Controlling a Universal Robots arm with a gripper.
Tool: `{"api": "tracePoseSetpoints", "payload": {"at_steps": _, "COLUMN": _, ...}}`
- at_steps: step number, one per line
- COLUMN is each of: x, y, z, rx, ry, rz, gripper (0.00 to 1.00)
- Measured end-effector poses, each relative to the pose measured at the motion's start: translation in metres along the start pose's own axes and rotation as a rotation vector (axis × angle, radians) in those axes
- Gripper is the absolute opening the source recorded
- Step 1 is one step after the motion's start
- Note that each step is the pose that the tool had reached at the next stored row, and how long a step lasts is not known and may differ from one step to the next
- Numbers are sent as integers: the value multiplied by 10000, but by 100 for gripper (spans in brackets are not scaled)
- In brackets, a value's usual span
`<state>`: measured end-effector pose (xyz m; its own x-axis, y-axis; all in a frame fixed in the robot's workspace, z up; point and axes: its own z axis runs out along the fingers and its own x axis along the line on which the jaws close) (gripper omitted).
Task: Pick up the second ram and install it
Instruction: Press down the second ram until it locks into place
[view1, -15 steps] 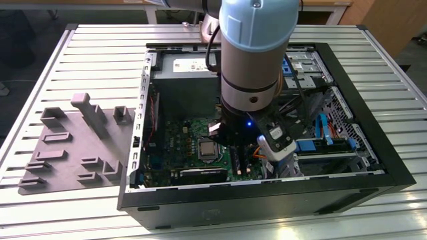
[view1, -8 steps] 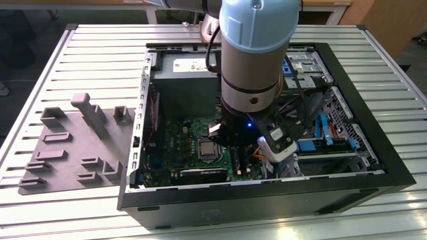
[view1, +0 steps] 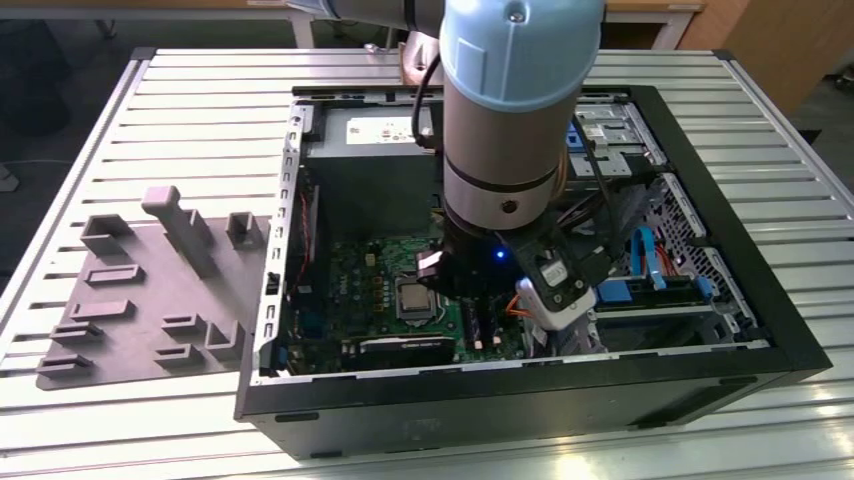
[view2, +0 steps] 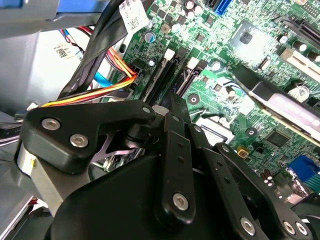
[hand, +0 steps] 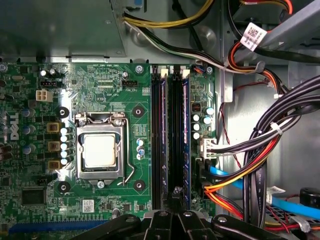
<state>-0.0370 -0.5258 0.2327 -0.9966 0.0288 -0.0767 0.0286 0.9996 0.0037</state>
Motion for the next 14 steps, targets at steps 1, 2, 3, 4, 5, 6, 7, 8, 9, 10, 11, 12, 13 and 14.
{"api": "tracePoseSetpoints", "payload": {"at_steps": 1, "x": 0, "y": -6, "z": 0, "rx": 0, "ry": 0, "rz": 1, "gripper": 11}}
{"api": "tracePoseSetpoints", "payload": {"at_steps": 2, "x": 0, "y": -12, "z": 1, "rx": -1, "ry": 1, "rz": 1, "gripper": 11}}
{"api": "tracePoseSetpoints", "payload": {"at_steps": 3, "x": 0, "y": -17, "z": 1, "rx": 0, "ry": 1, "rz": 1, "gripper": 11}}
{"api": "tracePoseSetpoints", "payload": {"at_steps": 4, "x": 0, "y": -18, "z": 1, "rx": 0, "ry": 1, "rz": 1, "gripper": 11}}
{"api": "tracePoseSetpoints", "payload": {"at_steps": 5, "x": 0, "y": -18, "z": 1, "rx": 0, "ry": 1, "rz": 1, "gripper": 11}}
{"api": "tracePoseSetpoints", "payload": {"at_steps": 6, "x": -1, "y": -18, "z": 1, "rx": 1, "ry": 1, "rz": 1, "gripper": 11}}
{"api": "tracePoseSetpoints", "payload": {"at_steps": 7, "x": 0, "y": -18, "z": 1, "rx": 1, "ry": 2, "rz": 1, "gripper": 11}}
{"api": "tracePoseSetpoints", "payload": {"at_steps": 8, "x": 0, "y": -18, "z": 1, "rx": 0, "ry": 1, "rz": 1, "gripper": 11}}
{"api": "tracePoseSetpoints", "payload": {"at_steps": 9, "x": 0, "y": -18, "z": 2, "rx": 0, "ry": 1, "rz": 1, "gripper": 11}}
{"api": "tracePoseSetpoints", "payload": {"at_steps": 10, "x": 0, "y": -19, "z": 5, "rx": -1, "ry": 1, "rz": 0, "gripper": 11}}
{"api": "tracePoseSetpoints", "payload": {"at_steps": 11, "x": 1, "y": -18, "z": 14, "rx": -4, "ry": 0, "rz": 1, "gripper": 11}}
{"api": "tracePoseSetpoints", "payload": {"at_steps": 12, "x": 2, "y": -19, "z": 27, "rx": 0, "ry": 1, "rz": 0, "gripper": 11}}
{"api": "tracePoseSetpoints", "payload": {"at_steps": 13, "x": 2, "y": -19, "z": 40, "rx": 1, "ry": 2, "rz": 0, "gripper": 11}}
{"api": "tracePoseSetpoints", "payload": {"at_steps": 14, "x": 3, "y": -19, "z": 51, "rx": 0, "ry": 1, "rz": 0, "gripper": 11}}
